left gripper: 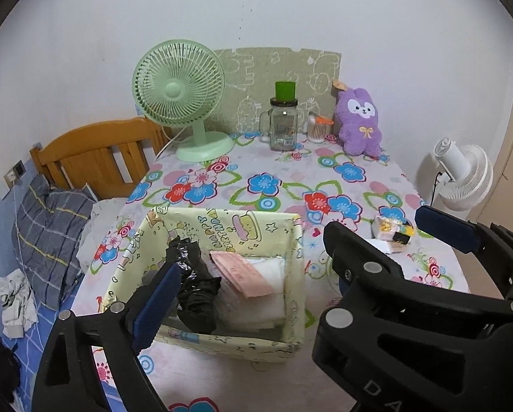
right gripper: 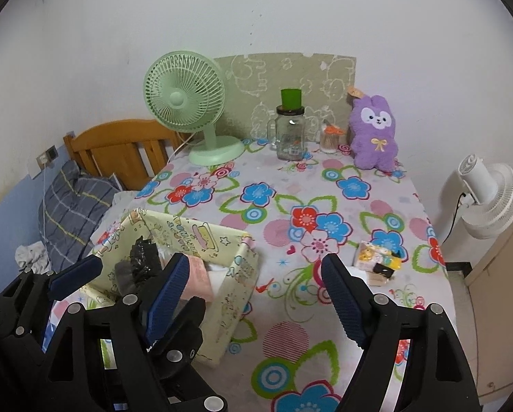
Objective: Organize soft objects
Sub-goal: 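Withdraw both open grippers up out of the yellow box, then move both open grippers toward the white cloth roll and yellow snack pack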
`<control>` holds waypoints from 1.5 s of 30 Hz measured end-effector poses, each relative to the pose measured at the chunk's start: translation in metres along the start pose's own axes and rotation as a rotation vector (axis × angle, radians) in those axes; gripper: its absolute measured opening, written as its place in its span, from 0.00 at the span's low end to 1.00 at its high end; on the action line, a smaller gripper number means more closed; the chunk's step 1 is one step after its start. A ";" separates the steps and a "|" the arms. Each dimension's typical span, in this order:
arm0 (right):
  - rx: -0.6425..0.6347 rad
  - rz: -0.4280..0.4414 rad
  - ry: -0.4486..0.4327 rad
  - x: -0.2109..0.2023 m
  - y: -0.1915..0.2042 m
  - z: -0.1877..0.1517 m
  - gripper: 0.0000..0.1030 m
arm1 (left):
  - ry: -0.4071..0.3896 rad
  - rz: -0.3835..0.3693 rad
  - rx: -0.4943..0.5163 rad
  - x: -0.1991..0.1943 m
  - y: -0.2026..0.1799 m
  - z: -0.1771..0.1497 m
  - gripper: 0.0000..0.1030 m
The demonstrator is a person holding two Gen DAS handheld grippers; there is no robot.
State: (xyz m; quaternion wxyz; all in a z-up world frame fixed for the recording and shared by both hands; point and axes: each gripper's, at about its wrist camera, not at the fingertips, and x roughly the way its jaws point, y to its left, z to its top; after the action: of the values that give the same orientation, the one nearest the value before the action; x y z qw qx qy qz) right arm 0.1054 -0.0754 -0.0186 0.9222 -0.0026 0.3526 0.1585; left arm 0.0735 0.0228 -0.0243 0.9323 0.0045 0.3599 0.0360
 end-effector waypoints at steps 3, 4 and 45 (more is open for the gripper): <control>0.003 0.000 -0.010 -0.008 -0.006 -0.002 0.80 | -0.009 0.000 0.002 -0.006 -0.008 -0.001 0.94; 0.004 0.000 -0.014 -0.011 -0.009 -0.003 0.80 | -0.012 0.000 0.002 -0.007 -0.009 -0.001 0.94; 0.051 -0.123 -0.053 -0.032 -0.110 -0.025 0.84 | -0.018 -0.122 0.054 0.004 -0.113 -0.006 0.97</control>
State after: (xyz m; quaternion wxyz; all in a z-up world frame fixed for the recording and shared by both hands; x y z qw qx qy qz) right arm 0.0998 -0.1921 -0.0284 0.9390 0.0033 0.3312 0.0926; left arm 0.0797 -0.0901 -0.0357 0.9354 0.0080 0.3521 -0.0307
